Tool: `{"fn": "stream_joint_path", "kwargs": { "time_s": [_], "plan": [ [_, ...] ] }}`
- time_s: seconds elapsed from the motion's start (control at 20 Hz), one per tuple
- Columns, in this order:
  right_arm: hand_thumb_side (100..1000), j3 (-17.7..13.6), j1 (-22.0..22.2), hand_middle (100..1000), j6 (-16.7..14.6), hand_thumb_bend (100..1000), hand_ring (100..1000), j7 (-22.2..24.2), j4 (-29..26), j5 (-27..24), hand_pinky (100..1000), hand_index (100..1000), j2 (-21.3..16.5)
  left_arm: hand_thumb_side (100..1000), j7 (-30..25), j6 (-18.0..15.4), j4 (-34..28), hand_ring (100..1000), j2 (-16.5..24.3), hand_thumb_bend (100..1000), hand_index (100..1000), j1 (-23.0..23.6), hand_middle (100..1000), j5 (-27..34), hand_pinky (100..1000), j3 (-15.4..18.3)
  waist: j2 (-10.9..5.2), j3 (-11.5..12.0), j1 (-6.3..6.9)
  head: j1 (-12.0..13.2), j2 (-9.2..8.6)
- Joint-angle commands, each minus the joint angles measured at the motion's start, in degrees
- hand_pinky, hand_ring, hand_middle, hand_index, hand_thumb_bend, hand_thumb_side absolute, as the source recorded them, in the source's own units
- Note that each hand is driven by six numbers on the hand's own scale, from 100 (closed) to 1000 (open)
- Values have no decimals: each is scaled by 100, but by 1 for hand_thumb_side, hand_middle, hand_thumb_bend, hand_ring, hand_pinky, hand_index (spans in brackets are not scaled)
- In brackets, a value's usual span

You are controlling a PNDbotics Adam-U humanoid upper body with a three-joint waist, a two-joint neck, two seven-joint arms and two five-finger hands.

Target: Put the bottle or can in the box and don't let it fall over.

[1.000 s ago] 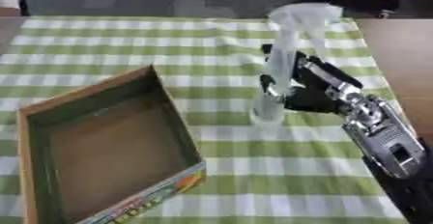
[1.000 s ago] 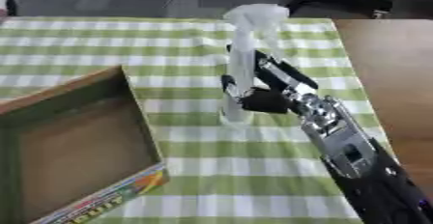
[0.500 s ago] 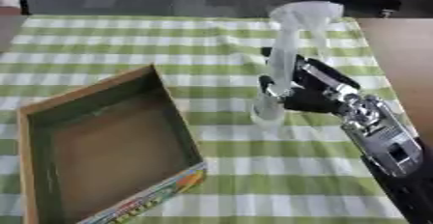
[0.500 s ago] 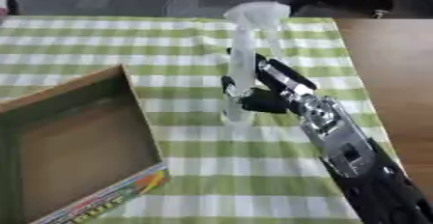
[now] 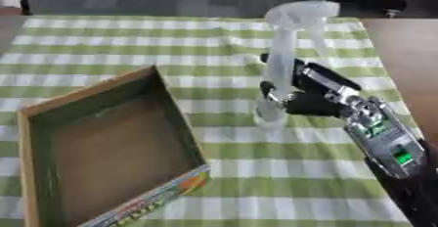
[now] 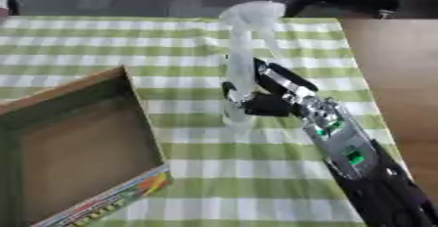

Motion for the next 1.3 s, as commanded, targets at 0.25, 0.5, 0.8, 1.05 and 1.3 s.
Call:
{"fn": "stream_joint_path", "kwargs": {
  "time_s": [0.25,0.5,0.8,1.05,1.3],
  "plan": [
    [380,-42,-11,1000,7,100,1000,23,30,102,972,1000,-136,814,-20,-9,-80,833,82,100,836,-45,938,-17,921,49,-59,6,23,8,-75],
    [350,-44,-38,1000,-6,100,1000,-77,100,259,972,1000,-139,814,-28,-10,-80,833,78,100,835,-44,938,-19,921,46,-50,9,29,-4,-87],
    [375,-45,-41,1000,6,100,1000,-81,167,282,971,1000,-132,815,-36,-5,-75,833,73,100,835,-38,938,-26,922,46,-36,17,24,0,-95],
    [465,-48,-55,1000,76,100,1000,-80,234,158,970,1000,-110,815,-46,-1,-75,833,68,100,835,-33,939,-31,922,46,-32,22,26,-1,-125],
    [594,-53,-51,1000,104,100,1000,16,269,-222,976,1000,-86,814,-54,1,-76,833,65,100,835,-31,939,-38,923,47,-22,23,31,5,-133]
  ]
}}
